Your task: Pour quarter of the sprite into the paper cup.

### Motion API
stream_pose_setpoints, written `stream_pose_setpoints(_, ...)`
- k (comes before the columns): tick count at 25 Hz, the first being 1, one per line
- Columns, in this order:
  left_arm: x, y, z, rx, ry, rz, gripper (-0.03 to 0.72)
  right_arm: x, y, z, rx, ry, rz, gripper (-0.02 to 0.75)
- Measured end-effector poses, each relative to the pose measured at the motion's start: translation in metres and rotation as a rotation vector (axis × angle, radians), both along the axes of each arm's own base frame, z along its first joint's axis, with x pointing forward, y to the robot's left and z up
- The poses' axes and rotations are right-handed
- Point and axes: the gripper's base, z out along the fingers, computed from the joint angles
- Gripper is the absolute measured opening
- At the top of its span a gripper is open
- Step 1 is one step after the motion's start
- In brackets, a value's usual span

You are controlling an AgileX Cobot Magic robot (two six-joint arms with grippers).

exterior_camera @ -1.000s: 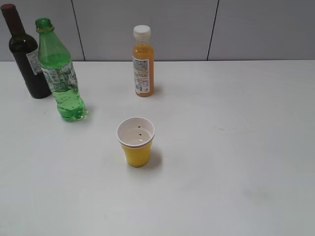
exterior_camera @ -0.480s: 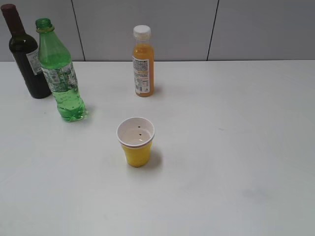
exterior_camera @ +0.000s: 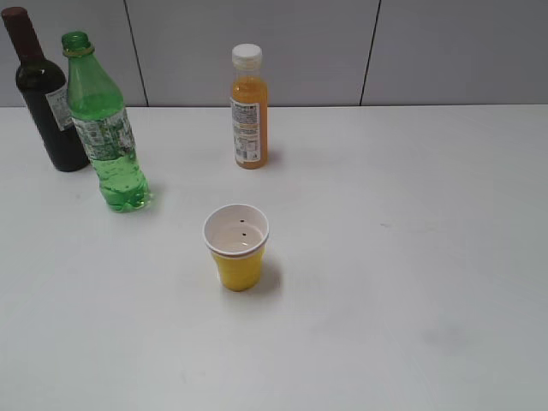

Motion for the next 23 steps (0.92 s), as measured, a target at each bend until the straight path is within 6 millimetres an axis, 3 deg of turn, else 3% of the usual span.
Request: stream_pose_setpoints(23, -0.0037, -0.0001, -0.0017, -0.003, -0.021, -0.001, 0.592, 0.0, 0.0, 0.0, 0.0, 0.0, 0.0, 0.592)
